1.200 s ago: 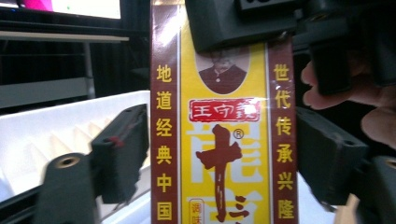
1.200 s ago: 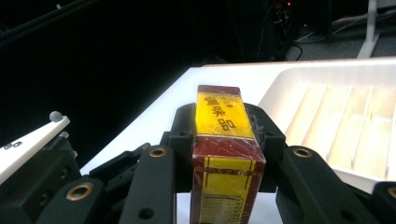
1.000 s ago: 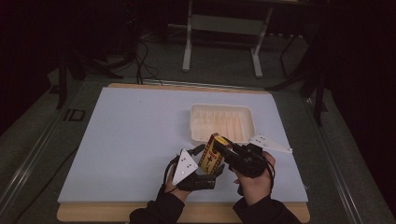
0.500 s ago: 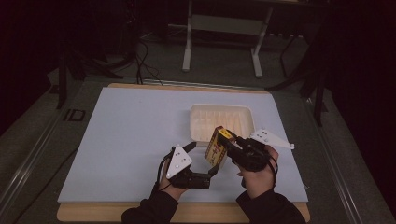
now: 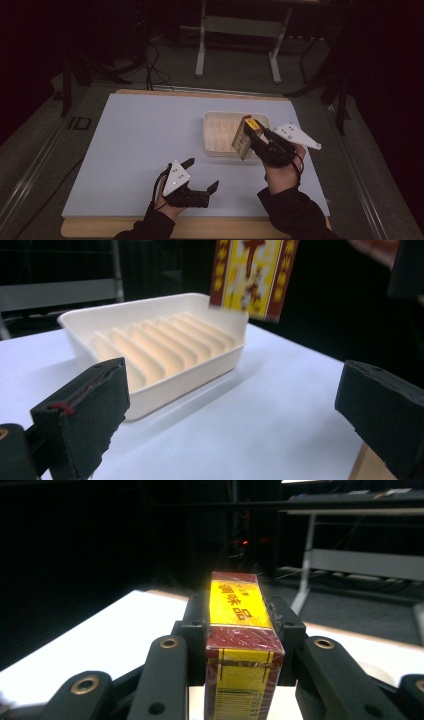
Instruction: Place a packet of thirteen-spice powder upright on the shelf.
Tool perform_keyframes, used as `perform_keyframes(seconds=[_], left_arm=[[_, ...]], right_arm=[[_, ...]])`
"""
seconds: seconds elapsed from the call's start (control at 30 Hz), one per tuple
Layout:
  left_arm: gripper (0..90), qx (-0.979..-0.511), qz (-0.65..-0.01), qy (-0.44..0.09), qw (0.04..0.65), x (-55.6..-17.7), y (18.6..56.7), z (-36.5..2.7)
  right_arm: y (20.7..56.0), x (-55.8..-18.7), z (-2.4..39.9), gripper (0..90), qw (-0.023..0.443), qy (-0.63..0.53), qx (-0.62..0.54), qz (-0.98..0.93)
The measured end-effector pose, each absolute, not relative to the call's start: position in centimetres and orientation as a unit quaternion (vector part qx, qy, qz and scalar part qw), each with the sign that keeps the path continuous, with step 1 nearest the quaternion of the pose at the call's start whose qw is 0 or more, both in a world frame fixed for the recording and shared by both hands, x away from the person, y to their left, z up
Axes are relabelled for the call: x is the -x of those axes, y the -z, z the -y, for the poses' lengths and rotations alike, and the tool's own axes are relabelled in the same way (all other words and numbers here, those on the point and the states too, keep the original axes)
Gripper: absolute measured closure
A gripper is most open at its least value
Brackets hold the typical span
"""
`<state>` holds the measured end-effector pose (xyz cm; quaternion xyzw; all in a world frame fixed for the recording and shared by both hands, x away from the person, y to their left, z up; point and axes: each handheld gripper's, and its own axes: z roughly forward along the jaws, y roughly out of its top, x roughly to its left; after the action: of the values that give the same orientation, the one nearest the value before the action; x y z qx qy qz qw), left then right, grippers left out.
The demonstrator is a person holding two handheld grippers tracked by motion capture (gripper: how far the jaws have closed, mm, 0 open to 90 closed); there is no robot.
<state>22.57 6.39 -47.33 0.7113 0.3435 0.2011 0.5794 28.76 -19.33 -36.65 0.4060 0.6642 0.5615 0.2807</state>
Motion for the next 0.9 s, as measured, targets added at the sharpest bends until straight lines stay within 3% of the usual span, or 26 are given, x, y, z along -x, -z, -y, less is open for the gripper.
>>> perform_keyframes(seconds=[0.37, 0.9], left_arm=[[1.9, -0.708, -0.366, -0.218, 0.563, -22.4, 48.9, -8.3], [1.9, -0.7, -0.369, -0.226, 0.568, -22.4, 49.4, -8.2]], right_arm=[[35.5, -31.6, 19.7, 67.6, 0.339, -0.553, -0.425, -0.631], [37.4, -35.5, 18.8, 67.7, 0.398, -0.522, -0.458, -0.6]])
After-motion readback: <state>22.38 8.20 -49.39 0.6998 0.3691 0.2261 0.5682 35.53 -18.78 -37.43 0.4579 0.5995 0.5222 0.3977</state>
